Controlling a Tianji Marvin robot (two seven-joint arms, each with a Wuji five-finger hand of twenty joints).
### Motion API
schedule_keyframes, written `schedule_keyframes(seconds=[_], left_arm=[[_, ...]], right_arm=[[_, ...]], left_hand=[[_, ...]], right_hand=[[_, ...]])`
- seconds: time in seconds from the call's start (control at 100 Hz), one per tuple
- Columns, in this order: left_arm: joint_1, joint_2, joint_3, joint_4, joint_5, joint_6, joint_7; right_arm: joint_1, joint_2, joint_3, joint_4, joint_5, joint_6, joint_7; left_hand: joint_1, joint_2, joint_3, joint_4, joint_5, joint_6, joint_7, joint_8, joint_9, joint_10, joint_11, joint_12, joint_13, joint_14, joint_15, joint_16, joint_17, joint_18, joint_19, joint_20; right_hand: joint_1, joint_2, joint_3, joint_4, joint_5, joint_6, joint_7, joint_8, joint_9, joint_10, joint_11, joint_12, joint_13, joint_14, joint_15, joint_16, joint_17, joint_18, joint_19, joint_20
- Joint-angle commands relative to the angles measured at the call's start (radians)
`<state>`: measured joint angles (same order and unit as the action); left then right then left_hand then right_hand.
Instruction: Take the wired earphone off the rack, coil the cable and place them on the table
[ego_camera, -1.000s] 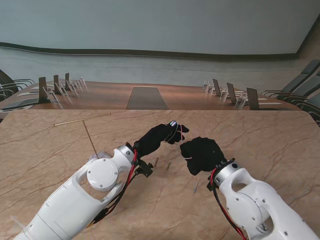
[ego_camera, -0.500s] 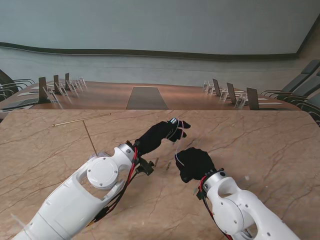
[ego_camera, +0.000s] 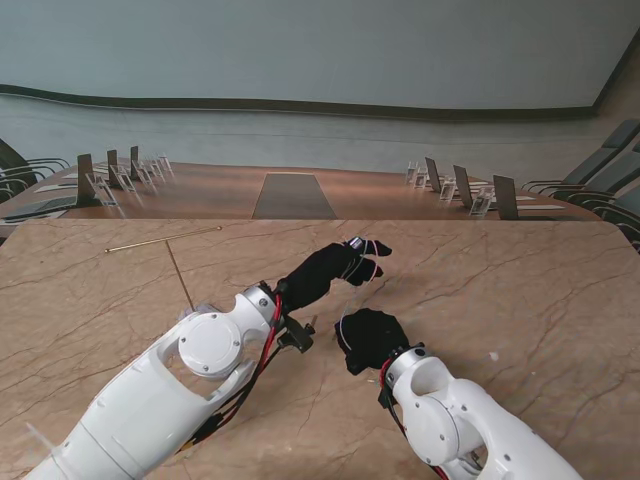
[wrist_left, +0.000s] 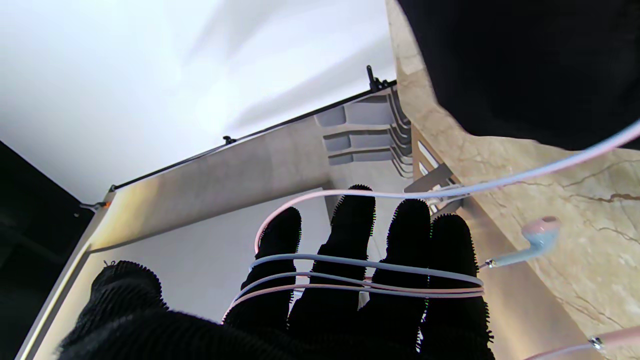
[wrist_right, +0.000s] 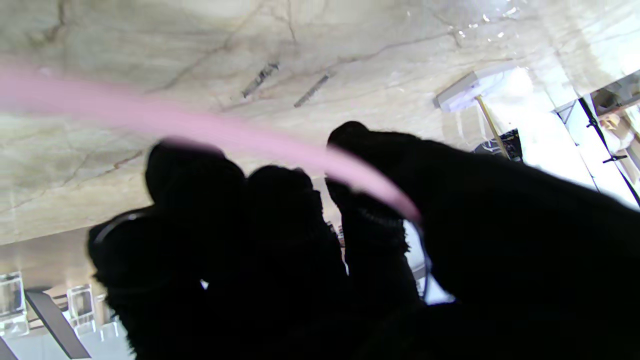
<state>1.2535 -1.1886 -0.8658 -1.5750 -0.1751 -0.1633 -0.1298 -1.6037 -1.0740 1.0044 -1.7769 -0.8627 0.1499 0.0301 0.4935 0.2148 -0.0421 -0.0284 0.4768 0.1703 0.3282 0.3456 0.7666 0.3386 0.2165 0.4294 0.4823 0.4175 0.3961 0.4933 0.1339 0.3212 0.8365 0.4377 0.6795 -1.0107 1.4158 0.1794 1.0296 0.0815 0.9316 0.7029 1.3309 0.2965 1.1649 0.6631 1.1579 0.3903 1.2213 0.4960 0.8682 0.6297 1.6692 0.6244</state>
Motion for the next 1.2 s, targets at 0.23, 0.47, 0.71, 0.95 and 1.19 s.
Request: schedule_keyframes(seconds=[0.23,0.47,0.71,0.95,1.19], left_arm=[[-0.005,-0.015,0.020,-0.021,-0.026,0.010,-0.004],[-0.005,-0.017,0.027,-0.033,-0.055,0.021,-0.010],[-0.002,-0.019,0.033,-0.052,-0.086,0.032,-0.020],[0.007,-0.015,0.039,-0.080,-0.107,0.052,-0.037],[0.024,-0.014,0.052,-0.105,-0.118,0.078,-0.042]], right_arm=[[0.041,-0.007,-0.054,0.076,0.007,0.051,-0.004],[0.074,-0.013,-0.080,0.127,0.013,0.072,-0.026],[0.115,-0.020,-0.097,0.175,0.019,0.078,-0.053],[0.171,-0.032,-0.122,0.244,0.032,0.092,-0.094],[0.210,-0.037,-0.132,0.293,0.033,0.106,-0.110]], left_hand=[[0.012,0.009,0.003,-0.023,-0.048,-0.080,-0.007,0.002,-0.047,-0.028,0.011,0.011,-0.014,-0.012,0.005,-0.008,0.019,0.006,-0.011,-0.014],[0.029,0.024,0.002,-0.025,-0.084,-0.098,0.002,0.019,-0.104,-0.042,0.027,0.030,-0.012,-0.007,0.013,-0.005,0.048,0.048,-0.005,-0.013],[0.029,0.030,0.000,-0.024,-0.105,-0.104,0.008,0.031,-0.129,-0.042,0.049,0.043,0.012,0.015,0.034,0.000,0.102,0.091,0.027,0.001],[0.027,0.037,0.000,-0.023,-0.106,-0.100,0.014,0.040,-0.131,-0.038,0.068,0.051,0.051,0.030,0.080,0.022,0.146,0.118,0.081,0.025],[0.028,0.036,-0.001,-0.024,-0.100,-0.092,0.012,0.043,-0.121,-0.031,0.074,0.049,0.078,0.048,0.112,0.043,0.171,0.138,0.116,0.041]], right_hand=[[0.195,0.133,0.154,0.003,0.093,-0.224,0.318,0.154,-0.026,0.157,0.062,0.014,0.015,0.093,0.079,0.018,-0.012,-0.069,0.082,0.036],[0.194,0.135,0.154,0.003,0.094,-0.226,0.324,0.156,-0.026,0.160,0.072,0.011,0.016,0.095,0.088,0.016,-0.011,-0.075,0.090,0.039],[0.192,0.137,0.154,0.004,0.094,-0.228,0.324,0.157,-0.025,0.159,0.079,0.010,0.018,0.093,0.095,0.014,-0.009,-0.080,0.097,0.042],[0.189,0.141,0.154,0.002,0.093,-0.231,0.326,0.160,-0.028,0.162,0.084,0.009,0.016,0.093,0.102,0.014,-0.010,-0.086,0.103,0.044],[0.185,0.145,0.154,-0.004,0.087,-0.234,0.326,0.161,-0.033,0.160,0.088,0.008,0.009,0.091,0.105,0.013,-0.017,-0.095,0.105,0.045]])
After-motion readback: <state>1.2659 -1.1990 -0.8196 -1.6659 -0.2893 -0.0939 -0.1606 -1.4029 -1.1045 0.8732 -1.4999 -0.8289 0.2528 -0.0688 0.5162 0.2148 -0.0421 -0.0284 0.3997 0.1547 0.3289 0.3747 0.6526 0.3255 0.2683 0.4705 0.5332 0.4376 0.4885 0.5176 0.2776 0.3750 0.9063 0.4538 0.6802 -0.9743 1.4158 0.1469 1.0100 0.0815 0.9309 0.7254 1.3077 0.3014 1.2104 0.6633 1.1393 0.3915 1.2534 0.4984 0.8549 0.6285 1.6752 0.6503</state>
